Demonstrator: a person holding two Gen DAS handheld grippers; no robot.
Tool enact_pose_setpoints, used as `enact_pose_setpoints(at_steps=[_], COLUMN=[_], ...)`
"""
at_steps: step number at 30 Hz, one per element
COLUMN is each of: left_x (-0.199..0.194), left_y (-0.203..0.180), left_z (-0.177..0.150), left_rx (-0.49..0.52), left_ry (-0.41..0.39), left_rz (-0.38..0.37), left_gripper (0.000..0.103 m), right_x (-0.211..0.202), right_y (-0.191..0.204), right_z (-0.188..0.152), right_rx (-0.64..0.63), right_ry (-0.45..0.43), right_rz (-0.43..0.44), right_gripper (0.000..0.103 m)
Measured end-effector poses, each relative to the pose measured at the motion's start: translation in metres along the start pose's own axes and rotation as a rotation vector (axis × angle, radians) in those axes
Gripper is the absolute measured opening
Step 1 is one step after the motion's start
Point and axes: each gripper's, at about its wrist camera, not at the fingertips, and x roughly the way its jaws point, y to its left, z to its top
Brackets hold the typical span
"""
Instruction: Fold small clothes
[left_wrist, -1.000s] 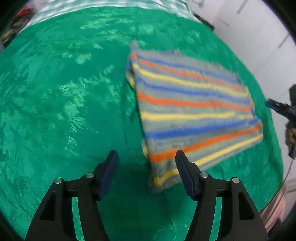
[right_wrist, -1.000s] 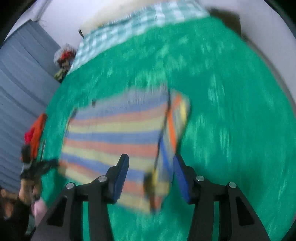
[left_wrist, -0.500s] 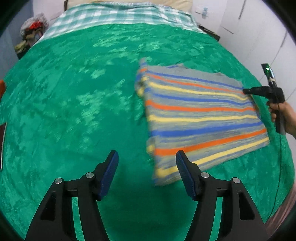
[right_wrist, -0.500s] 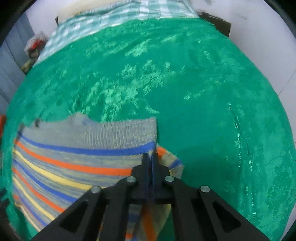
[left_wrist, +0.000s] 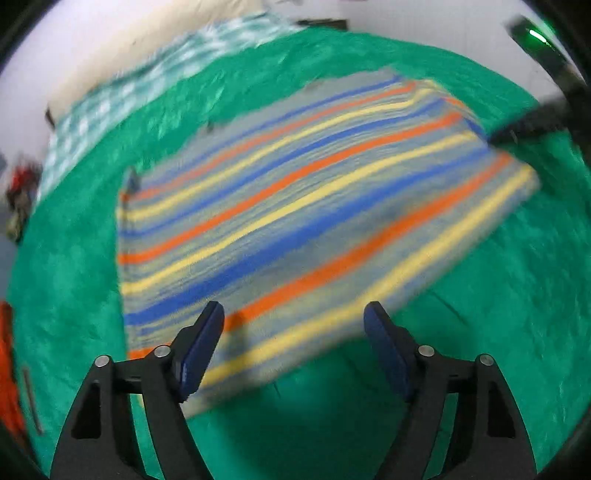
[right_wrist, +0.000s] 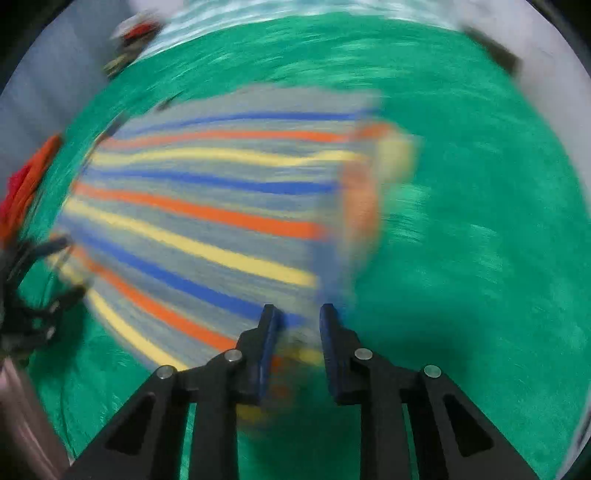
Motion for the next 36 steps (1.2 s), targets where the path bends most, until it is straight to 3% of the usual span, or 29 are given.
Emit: enact_pose_setpoints(at_steps=[1, 2, 5, 6, 10, 13, 14, 15, 16, 17, 18, 20, 25, 30, 36], left_x=[-0.01, -0.017, -0.025, -0.021, 0.014, 0.032, 0.033, 0.035, 0.036, 0.036, 0.036, 0.028, -0.028, -0.058, -0.045], left_y=[-0.006, -0.013, -0.051, -0.067, -0.149, -0.166, -0.161, -0.155, -0.15, -0.141, -0.132, -0.109, -0.033, 0.053, 0.117], left_z=[0.003, 0.01, 0.039, 0.046, 0.071, 0.078, 0.082, 0.085, 0.088, 0.091, 0.093, 0.093, 0.064, 0.002, -0.071], left_rx=[0.008, 0.009, 0.009, 0.022, 0.195, 0.208, 0.173, 0.127, 0.092, 0.05, 0.015, -0.087, -0.335, -0.591, -0.835], left_ry=[-0.023, -0.048, -0.106, -0.107, -0.068, -0.11, -0.112, -0.108, -0.109, -0.108, -0.103, -0.122, -0.239, -0.246, -0.178], left_rz=[-0.03, -0.063, -0.187, -0.228, -0.287, -0.279, -0.305, -0.331, -0.348, -0.358, -0.354, -0.4, -0.412, -0.38, -0.299], left_gripper=[0.083, 0.085, 0.088, 0.088, 0.083, 0.078, 0.071, 0.057, 0.044, 0.011, 0.01, 0.008, 0.008, 0.008, 0.008], right_x=[-0.008, -0.022, -0.034, -0.029, 0.022, 0.051, 0.057, 0.063, 0.072, 0.077, 0.072, 0.064, 0.013, -0.009, 0.034], right_y=[-0.011, -0.024, -0.047, -0.054, -0.059, -0.061, -0.063, -0.063, -0.063, -0.063, -0.069, -0.061, -0.022, 0.076, 0.219], right_z=[0.003, 0.007, 0.025, 0.037, 0.077, 0.087, 0.09, 0.095, 0.104, 0.108, 0.107, 0.112, 0.131, 0.166, 0.194], right_rx=[0.024, 0.045, 0.128, 0.168, 0.257, 0.309, 0.325, 0.347, 0.374, 0.405, 0.413, 0.383, 0.293, 0.181, 0.056], right_ry=[-0.021, -0.061, -0.112, -0.108, 0.008, 0.05, 0.043, 0.032, 0.022, 0.014, 0.009, -0.016, -0.11, -0.125, -0.059], right_rz=[-0.039, -0.016, 0.113, 0.189, 0.324, 0.432, 0.465, 0.493, 0.51, 0.526, 0.512, 0.458, 0.434, 0.521, 0.555], right_gripper=[0.029, 0.031, 0.065, 0.067, 0.067, 0.056, 0.053, 0.046, 0.032, 0.021, 0.009, 0.009, 0.009, 0.009, 0.009])
